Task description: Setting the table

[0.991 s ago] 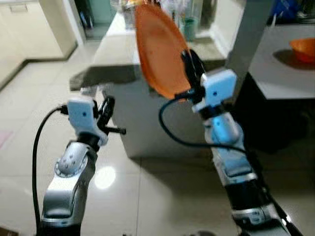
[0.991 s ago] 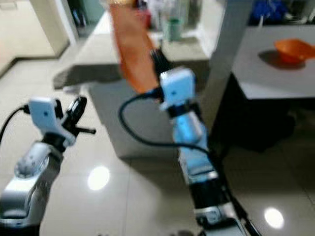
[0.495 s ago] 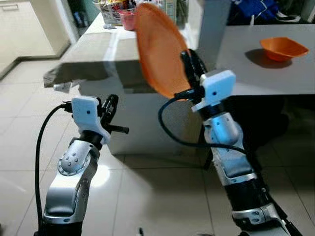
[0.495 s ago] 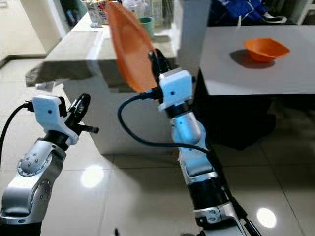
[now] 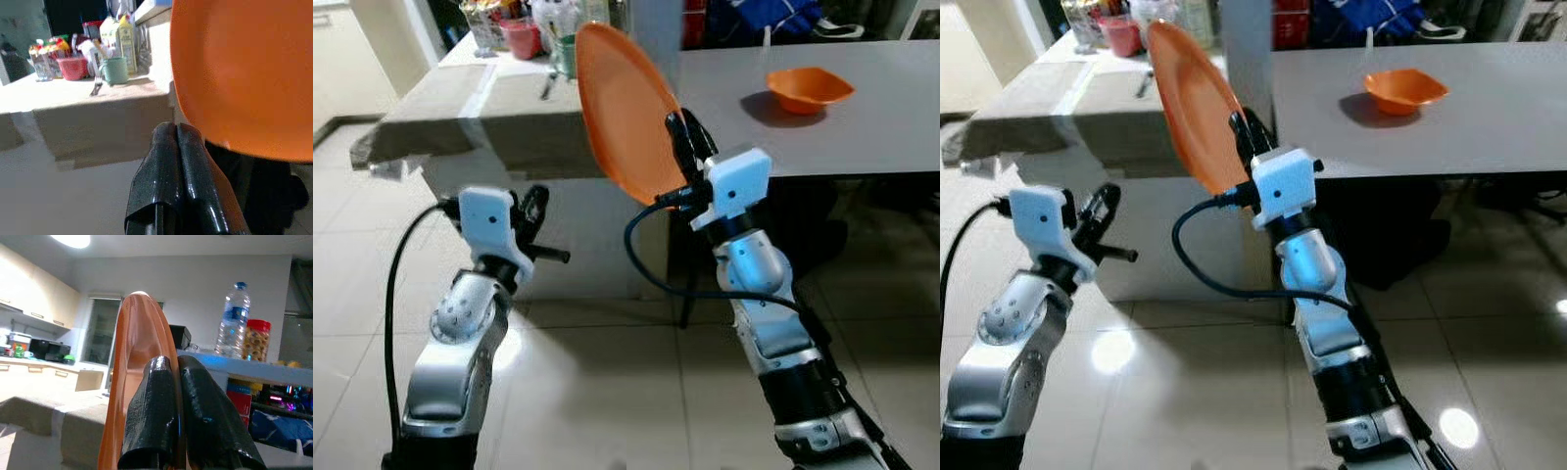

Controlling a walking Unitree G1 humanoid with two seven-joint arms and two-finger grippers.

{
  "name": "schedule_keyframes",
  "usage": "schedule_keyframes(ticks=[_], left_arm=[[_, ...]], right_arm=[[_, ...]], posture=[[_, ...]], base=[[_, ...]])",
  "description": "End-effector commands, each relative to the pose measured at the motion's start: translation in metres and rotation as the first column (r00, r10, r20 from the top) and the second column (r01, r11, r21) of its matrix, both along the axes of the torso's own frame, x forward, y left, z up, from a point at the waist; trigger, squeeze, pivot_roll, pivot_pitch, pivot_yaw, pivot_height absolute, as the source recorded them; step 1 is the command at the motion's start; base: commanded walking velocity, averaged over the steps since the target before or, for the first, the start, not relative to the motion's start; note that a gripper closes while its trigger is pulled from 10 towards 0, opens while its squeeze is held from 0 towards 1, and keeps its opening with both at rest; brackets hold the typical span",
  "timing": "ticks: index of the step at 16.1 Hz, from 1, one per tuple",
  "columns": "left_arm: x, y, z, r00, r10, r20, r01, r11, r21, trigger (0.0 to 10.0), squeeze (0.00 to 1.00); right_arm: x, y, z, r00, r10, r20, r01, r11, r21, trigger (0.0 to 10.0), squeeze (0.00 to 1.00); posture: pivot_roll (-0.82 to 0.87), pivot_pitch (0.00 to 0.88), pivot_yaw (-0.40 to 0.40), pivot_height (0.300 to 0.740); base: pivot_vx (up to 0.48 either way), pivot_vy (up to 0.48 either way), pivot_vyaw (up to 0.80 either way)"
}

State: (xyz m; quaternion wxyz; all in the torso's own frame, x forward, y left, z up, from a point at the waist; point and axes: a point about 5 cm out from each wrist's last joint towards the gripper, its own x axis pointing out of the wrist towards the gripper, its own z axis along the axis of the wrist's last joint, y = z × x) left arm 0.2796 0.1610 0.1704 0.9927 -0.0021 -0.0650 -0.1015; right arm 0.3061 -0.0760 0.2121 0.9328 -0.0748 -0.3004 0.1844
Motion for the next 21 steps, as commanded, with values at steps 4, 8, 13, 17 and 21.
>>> schedule_keyframes(ticks=[4,8,13,17,21], left_arm=[[0.005,0.0,-0.005,1.0,0.003,-0.015,-0.003,1.0,0.026,10.0,0.0],[0.01,0.003,-0.003,1.0,0.024,-0.004,-0.024,0.999,0.033,10.0,0.0],[-0.001,0.039,-0.022,0.987,0.129,-0.098,-0.127,0.992,0.025,10.0,0.0],[-0.019,0.058,-0.035,0.97,0.18,-0.164,-0.18,0.983,0.013,10.0,0.0],[-0.068,0.068,-0.05,0.94,0.218,-0.263,-0.246,0.966,-0.08,10.0,0.0]], right_arm=[[0.002,-0.014,-0.011,0.998,-0.039,-0.059,0.041,0.999,0.033,0.0,0.09],[-0.005,-0.026,-0.028,0.992,-0.045,-0.121,0.044,0.999,-0.006,0.0,0.07],[-0.027,-0.073,-0.115,0.837,-0.105,-0.537,0.177,0.981,0.084,0.0,0.11],[-0.04,-0.09,-0.115,0.816,-0.132,-0.563,0.244,0.961,0.128,0.0,0.14],[-0.062,-0.08,-0.095,0.831,-0.104,-0.546,0.237,0.955,0.179,0.0,0.13]], posture=[[-0.11,0.0,0.106,0.74],[-0.11,0.0,0.097,0.74],[-0.1,0.0,0.101,0.74],[-0.1,0.0,0.106,0.74],[-0.12,0.0,0.121,0.74]], base=[[0.283,-0.383,0.0],[0.394,-0.158,0.0],[0.458,0.0,0.0],[0.0,0.0,0.0],[0.0,0.0,0.0]])
